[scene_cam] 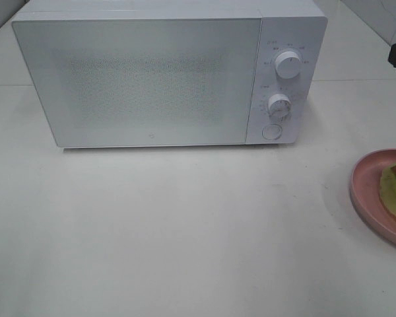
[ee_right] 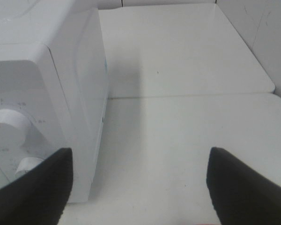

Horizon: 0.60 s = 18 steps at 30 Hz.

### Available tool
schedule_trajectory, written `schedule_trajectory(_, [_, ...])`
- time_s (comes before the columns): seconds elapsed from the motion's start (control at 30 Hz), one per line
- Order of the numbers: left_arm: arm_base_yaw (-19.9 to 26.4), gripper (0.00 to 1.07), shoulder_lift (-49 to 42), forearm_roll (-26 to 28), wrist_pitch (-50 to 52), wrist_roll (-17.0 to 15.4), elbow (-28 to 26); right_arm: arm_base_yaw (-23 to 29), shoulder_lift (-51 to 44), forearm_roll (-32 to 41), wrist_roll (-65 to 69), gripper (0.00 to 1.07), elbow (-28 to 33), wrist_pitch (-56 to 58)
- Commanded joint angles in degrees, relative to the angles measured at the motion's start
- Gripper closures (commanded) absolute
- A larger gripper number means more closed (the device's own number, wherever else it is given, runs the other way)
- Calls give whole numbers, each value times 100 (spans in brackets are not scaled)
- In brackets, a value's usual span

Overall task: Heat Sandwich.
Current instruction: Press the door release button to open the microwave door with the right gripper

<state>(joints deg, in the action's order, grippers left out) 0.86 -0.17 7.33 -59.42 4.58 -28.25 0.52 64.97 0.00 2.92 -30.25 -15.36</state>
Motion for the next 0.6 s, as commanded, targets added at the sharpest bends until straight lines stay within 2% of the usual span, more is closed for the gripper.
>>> schedule_trajectory(0.03, [-6, 3, -160, 23, 52, -23, 11, 34, 155, 57, -92, 31, 201, -808])
schedule_trajectory(0.13, [-6, 3, -160, 23, 52, -23, 11, 178, 252, 212, -292, 31, 298, -1152])
schedule_trajectory(0.23, [-6, 3, -160, 23, 52, -23, 11, 682, 579, 842, -882, 31, 498, -1891])
schedule_trajectory(0.27, [-6, 3, -160, 23, 52, -23, 11, 682, 579, 842, -882, 31, 498, -1891])
schedule_trajectory(0.3, [-6, 3, -160, 23, 52, -23, 11, 963, 733, 1312, -1112, 31, 602, -2223])
schedule_trajectory(0.4, [-6, 3, -160, 23, 52, -23, 11, 1444, 1008, 2097, -1524, 31, 779, -2922])
schedule_trajectory(0.57, [-6, 3, -160, 23, 52, -23, 11, 1868, 1163, 2699, -1690, 31, 922, -3409])
schedule_trajectory(0.6, [-6, 3, -160, 23, 52, -23, 11, 2166, 1283, 3025, -1816, 31, 1003, -3678])
